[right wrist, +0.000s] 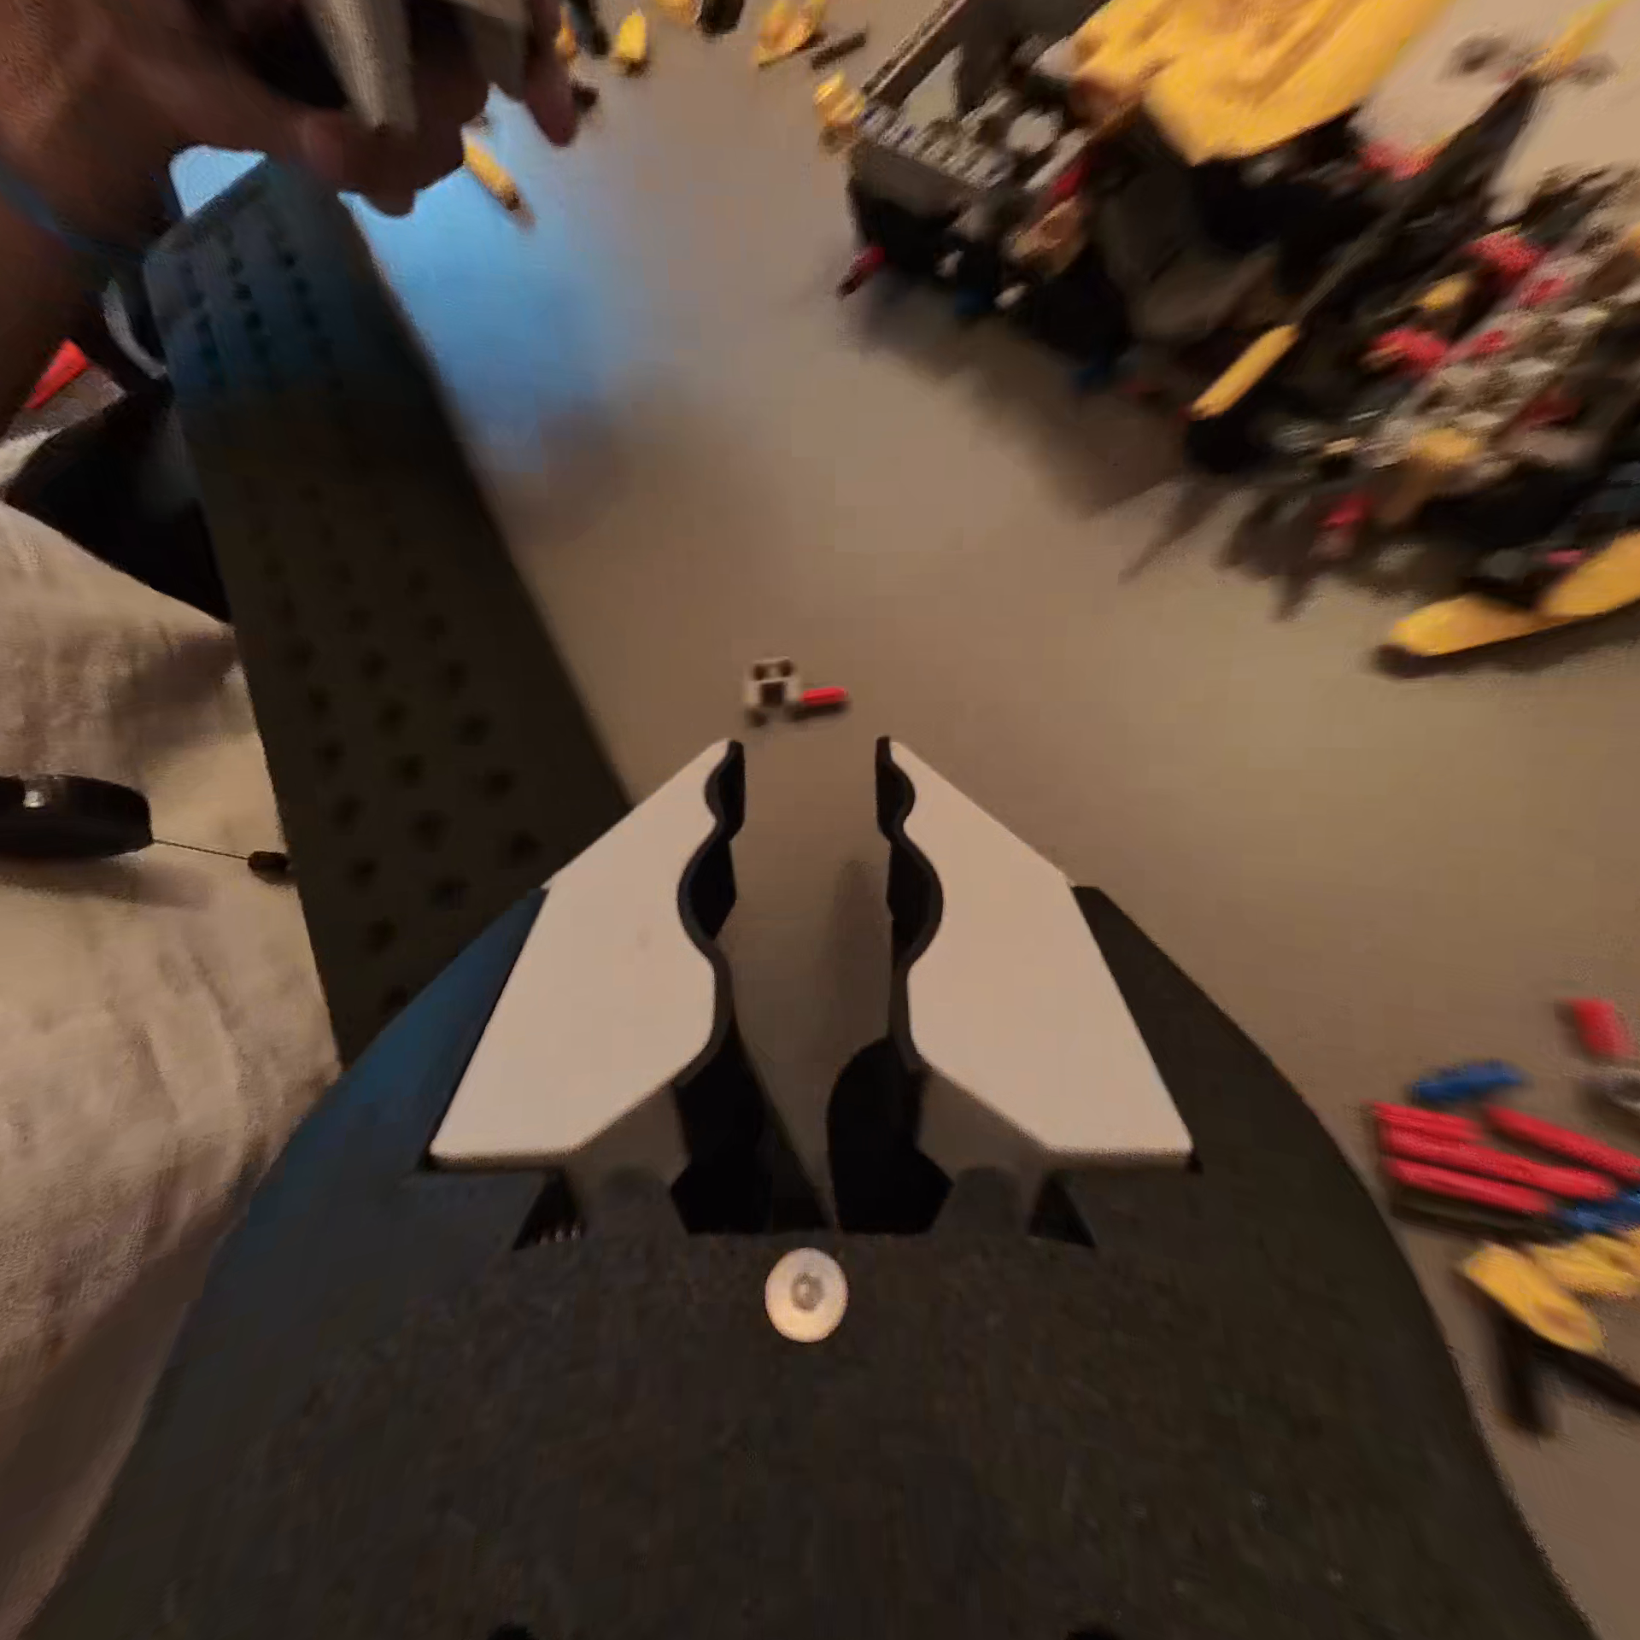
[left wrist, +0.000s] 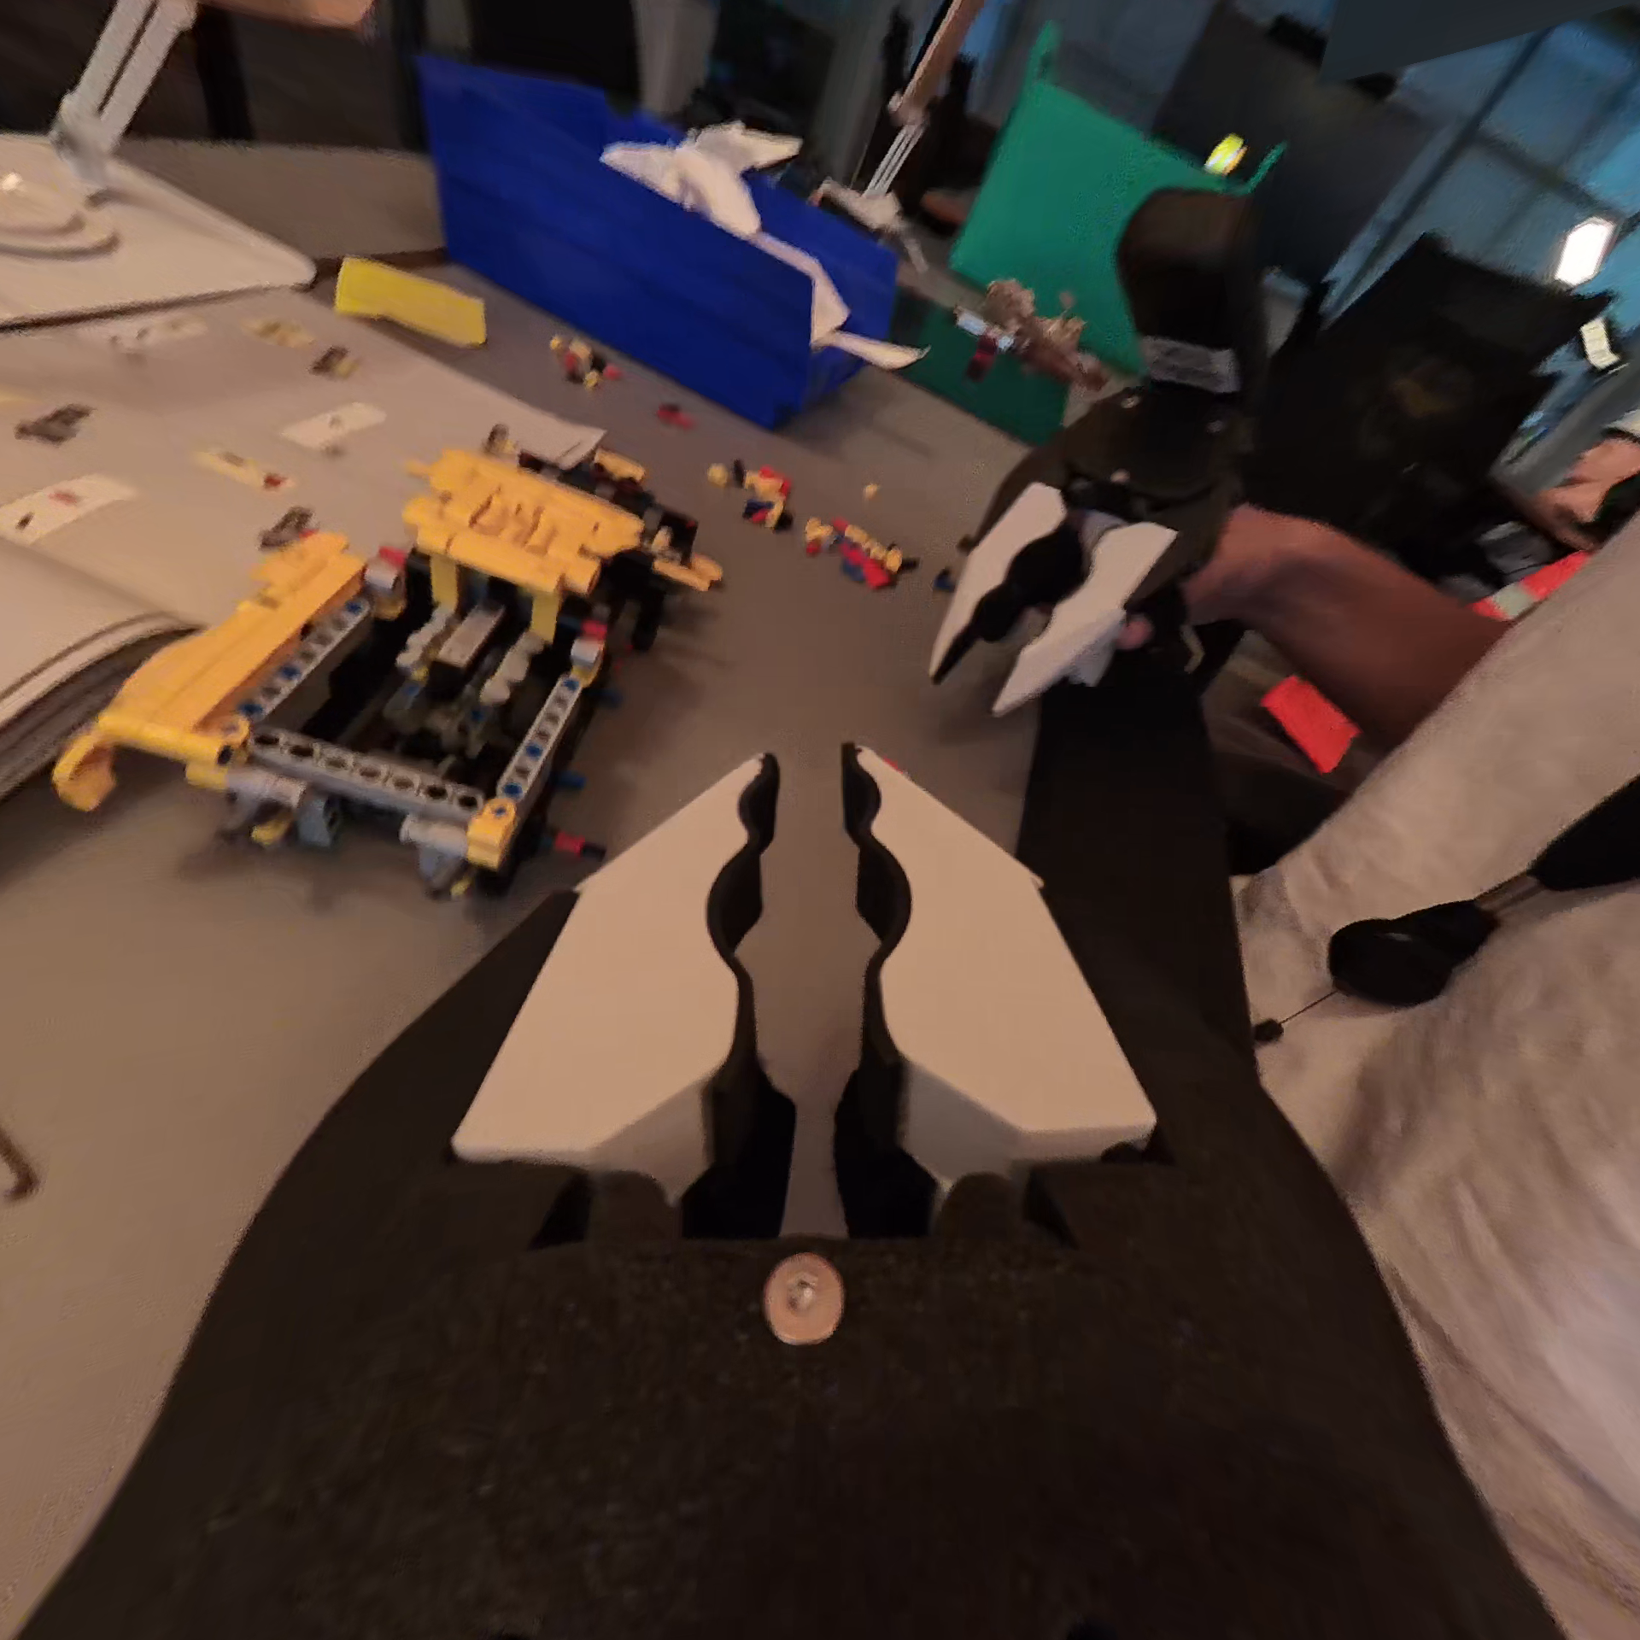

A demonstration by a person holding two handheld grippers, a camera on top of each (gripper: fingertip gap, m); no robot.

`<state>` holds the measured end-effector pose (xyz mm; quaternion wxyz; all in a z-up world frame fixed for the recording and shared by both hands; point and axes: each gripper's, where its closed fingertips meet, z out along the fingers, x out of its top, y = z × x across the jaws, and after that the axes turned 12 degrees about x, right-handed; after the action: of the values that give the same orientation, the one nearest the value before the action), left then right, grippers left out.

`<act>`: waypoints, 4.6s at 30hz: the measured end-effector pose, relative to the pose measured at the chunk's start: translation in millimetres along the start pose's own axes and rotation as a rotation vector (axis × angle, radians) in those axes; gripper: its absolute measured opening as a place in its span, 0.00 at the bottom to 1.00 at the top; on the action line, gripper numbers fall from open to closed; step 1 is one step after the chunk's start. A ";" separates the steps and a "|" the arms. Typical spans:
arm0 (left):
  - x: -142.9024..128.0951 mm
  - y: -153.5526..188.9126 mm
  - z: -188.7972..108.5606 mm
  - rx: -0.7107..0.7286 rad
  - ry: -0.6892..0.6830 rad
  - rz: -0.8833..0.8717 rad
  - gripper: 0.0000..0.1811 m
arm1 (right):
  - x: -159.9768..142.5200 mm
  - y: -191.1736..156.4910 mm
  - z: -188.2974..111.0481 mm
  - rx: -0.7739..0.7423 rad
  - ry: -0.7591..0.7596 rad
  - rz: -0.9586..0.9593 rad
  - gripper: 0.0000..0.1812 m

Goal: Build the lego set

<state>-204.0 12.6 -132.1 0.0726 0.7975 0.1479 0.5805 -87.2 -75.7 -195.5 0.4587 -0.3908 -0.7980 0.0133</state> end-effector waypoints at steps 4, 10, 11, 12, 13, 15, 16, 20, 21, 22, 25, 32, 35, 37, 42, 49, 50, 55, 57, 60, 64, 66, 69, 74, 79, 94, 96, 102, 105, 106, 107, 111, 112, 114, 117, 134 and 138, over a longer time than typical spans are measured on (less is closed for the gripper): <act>-26.1 -1.5 1.0 0.104 -0.107 0.036 0.09 | -5.4 -6.5 25.3 -0.052 -0.055 0.030 0.16; -36.8 19.5 2.9 0.078 -0.136 0.040 0.09 | 2.5 -5.9 45.8 -0.147 -0.193 -0.131 0.20; -38.3 21.9 3.2 0.069 -0.142 0.038 0.09 | 0.3 -5.7 48.8 -0.155 -0.232 -0.155 0.20; -39.9 23.9 3.3 0.059 -0.148 0.037 0.09 | -3.6 -4.4 51.2 -0.165 -0.279 -0.174 0.19; -40.9 25.4 2.9 0.051 -0.151 0.036 0.09 | -7.2 -3.1 53.3 -0.172 -0.319 -0.191 0.17; -41.0 26.5 1.2 0.039 -0.140 0.027 0.09 | -6.6 -0.6 55.2 -0.192 -0.341 -0.222 0.09; -39.9 26.9 -0.2 0.029 -0.130 0.011 0.09 | -6.7 -0.8 56.2 -0.190 -0.353 -0.236 0.09; -22.6 24.6 -8.0 -0.044 -0.037 -0.172 0.09 | 9.7 4.0 57.3 -0.215 -0.320 -0.266 0.09; -15.2 22.3 -10.3 -0.071 0.001 -0.247 0.09 | 24.8 0.9 59.9 -0.196 -0.246 -0.271 0.09; -7.5 19.4 -12.9 -0.107 0.042 -0.330 0.09 | 43.6 -5.1 63.3 -0.159 -0.153 -0.281 0.09; 15.8 5.2 -20.8 -0.210 0.175 -0.578 0.10 | 115.8 -30.5 63.8 -0.036 0.247 -0.342 0.09; 33.5 -3.3 -27.2 -0.428 0.251 -0.911 0.10 | 184.0 -61.2 50.7 0.298 0.842 -0.291 0.08; 36.5 6.8 -29.9 -0.507 0.236 -0.940 0.13 | 180.8 -64.3 60.1 0.265 0.812 -0.345 0.08; 35.9 13.9 -28.9 -0.544 0.214 -0.945 0.15 | 180.1 -68.5 62.8 0.270 0.801 -0.361 0.08; 38.8 18.5 -30.3 -0.604 0.214 -0.976 0.14 | 177.2 -68.6 63.6 0.252 0.776 -0.402 0.08; 39.8 20.4 -26.1 -0.624 0.207 -1.010 0.14 | 170.9 -65.7 71.8 0.209 0.702 -0.475 0.08; 38.3 22.9 -24.6 -0.617 0.189 -0.995 0.10 | 171.0 -66.2 72.2 0.204 0.700 -0.484 0.08; 23.8 17.4 -15.1 -0.415 0.116 -0.879 0.07 | 160.9 -56.7 78.3 0.190 0.647 -0.446 0.09; -1.4 2.2 -4.6 -0.156 0.002 -0.700 0.07 | 152.5 -48.1 79.1 0.159 0.592 -0.451 0.17; -55.2 -31.8 -5.5 0.275 -0.288 -0.244 0.08 | 142.5 -29.1 68.8 0.103 0.546 -0.427 0.17; -89.4 -49.2 -18.5 0.500 -0.582 0.099 0.08 | 136.0 -15.2 56.8 0.086 0.569 -0.368 0.14; -93.7 -43.2 -15.6 0.503 -0.643 0.103 0.08 | 138.6 -17.6 54.2 0.103 0.591 -0.353 0.14; -94.4 -38.9 -9.9 0.517 -0.698 0.136 0.08 | 139.0 -17.8 54.9 0.103 0.588 -0.349 0.14; -93.2 -28.6 1.4 0.473 -0.725 0.114 0.08 | 136.5 -12.6 52.0 0.082 0.585 -0.327 0.12; -96.6 -27.5 7.2 0.473 -0.740 0.090 0.08 | 136.6 -9.1 47.0 0.093 0.607 -0.292 0.11; -99.0 -26.1 11.1 0.527 -0.736 0.105 0.09 | 135.1 -5.0 47.0 0.115 0.610 -0.252 0.11; -98.8 -26.0 11.3 0.526 -0.731 0.098 0.09 | 134.2 -3.8 47.7 0.108 0.602 -0.252 0.11; -80.6 -20.6 5.4 0.499 -0.617 0.092 0.17 | 132.3 -0.3 47.6 0.094 0.599 -0.244 0.11; -51.2 -9.3 -14.1 0.445 -0.430 0.080 0.20 | 132.2 0.5 48.1 0.094 0.600 -0.240 0.11; -40.5 -11.7 -27.2 0.445 -0.358 0.074 0.20 | 132.0 0.8 49.0 0.096 0.596 -0.238 0.11; -29.8 -18.5 -43.4 0.454 -0.283 0.083 0.20 | 131.9 0.8 50.2 0.100 0.592 -0.236 0.11; -20.1 -70.5 -118.5 0.528 -0.147 0.117 0.20 | 130.7 -0.4 56.6 0.110 0.565 -0.240 0.11; -24.2 -84.6 -133.7 0.540 -0.163 0.120 0.20 | 129.8 -1.0 58.5 0.112 0.554 -0.243 0.11; -34.8 -109.2 -154.3 0.537 -0.208 0.208 0.16 | 128.4 -1.7 61.4 0.108 0.539 -0.253 0.11; -64.5 -144.8 -167.4 0.535 -0.385 0.446 0.12 | 126.4 -1.2 64.7 0.107 0.521 -0.256 0.11; -105.1 -188.6 -167.2 0.259 -0.820 0.558 0.14 | 123.6 6.9 63.6 0.108 0.517 -0.216 0.11; -92.7 -177.2 -160.1 0.209 -0.807 0.568 0.14 | 124.5 7.0 62.6 0.116 0.526 -0.211 0.11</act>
<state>-408.7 141.5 -216.3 -0.1171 0.9701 -0.0571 0.2048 -163.4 29.4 -144.5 0.6704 -0.2689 -0.6856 -0.0909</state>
